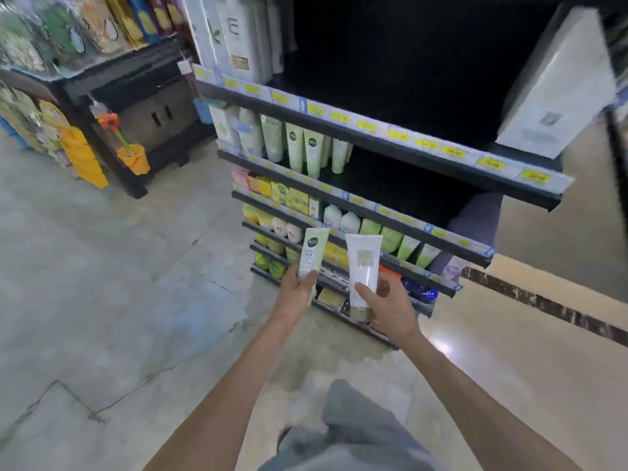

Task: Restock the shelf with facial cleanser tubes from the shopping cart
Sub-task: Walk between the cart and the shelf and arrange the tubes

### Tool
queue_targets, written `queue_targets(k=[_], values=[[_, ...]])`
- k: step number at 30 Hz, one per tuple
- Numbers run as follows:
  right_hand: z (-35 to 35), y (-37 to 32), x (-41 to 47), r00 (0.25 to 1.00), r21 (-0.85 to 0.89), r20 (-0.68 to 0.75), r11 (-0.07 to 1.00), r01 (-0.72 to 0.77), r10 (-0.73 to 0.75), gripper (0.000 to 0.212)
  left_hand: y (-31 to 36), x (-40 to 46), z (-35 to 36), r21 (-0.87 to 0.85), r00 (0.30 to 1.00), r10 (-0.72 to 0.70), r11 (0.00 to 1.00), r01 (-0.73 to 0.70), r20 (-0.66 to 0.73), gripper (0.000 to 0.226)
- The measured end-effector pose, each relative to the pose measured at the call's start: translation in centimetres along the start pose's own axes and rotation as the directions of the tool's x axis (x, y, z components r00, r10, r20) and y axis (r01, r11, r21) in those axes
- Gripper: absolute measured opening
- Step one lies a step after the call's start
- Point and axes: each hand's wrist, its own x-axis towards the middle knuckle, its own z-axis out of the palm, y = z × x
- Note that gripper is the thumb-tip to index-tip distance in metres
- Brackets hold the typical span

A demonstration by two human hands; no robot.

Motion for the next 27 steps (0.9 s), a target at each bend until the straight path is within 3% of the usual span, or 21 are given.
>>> queue_targets(k=[3,7,11,17,19,24,27], values=[[0.7,-1.4,1.6,0.999,-0.032,-0.04,0.999,0.013,-0.014,0.035,0.9,3.5,-0.4,0.13,0.995,0.091,0.987,-0.096,0.046,0.048],[1.1,-2.5,5.3,0.997,-0.025,-0.077,1.0,0.013,-0.015,0.02,3.2,8.1,-0.5,0.159,0.976,0.216,0.963,-0.22,0.042,0.032],[1.6,-3.5,9.0,0.994,0.017,-0.112,1.0,-0.018,0.02,0.031,5.2,12.9,0.1,0.208,0.971,0.239,0.951,-0.231,-0.015,0.03],[1.9,-4.2,13.4,0.993,-0.016,-0.112,0.999,-0.03,0.028,0.019,7.9,18.7,1.4,0.253,0.955,0.296,0.925,-0.285,-0.007,0.03],[1.8,-4.3,14.3,0.992,-0.029,-0.12,0.999,-0.035,0.031,0.026,8.7,20.3,2.1,0.259,0.945,0.327,0.913,-0.316,0.003,0.031],[2.1,-5.0,16.4,0.986,-0.037,-0.158,0.998,-0.059,0.052,0.027,10.6,23.2,3.9,0.21,0.919,0.393,0.902,-0.378,-0.034,0.024],[2.4,-5.2,17.5,0.98,0.004,-0.184,0.997,-0.071,0.07,0.034,11.3,24.4,4.9,0.161,0.899,0.43,0.896,-0.415,-0.078,0.036]])
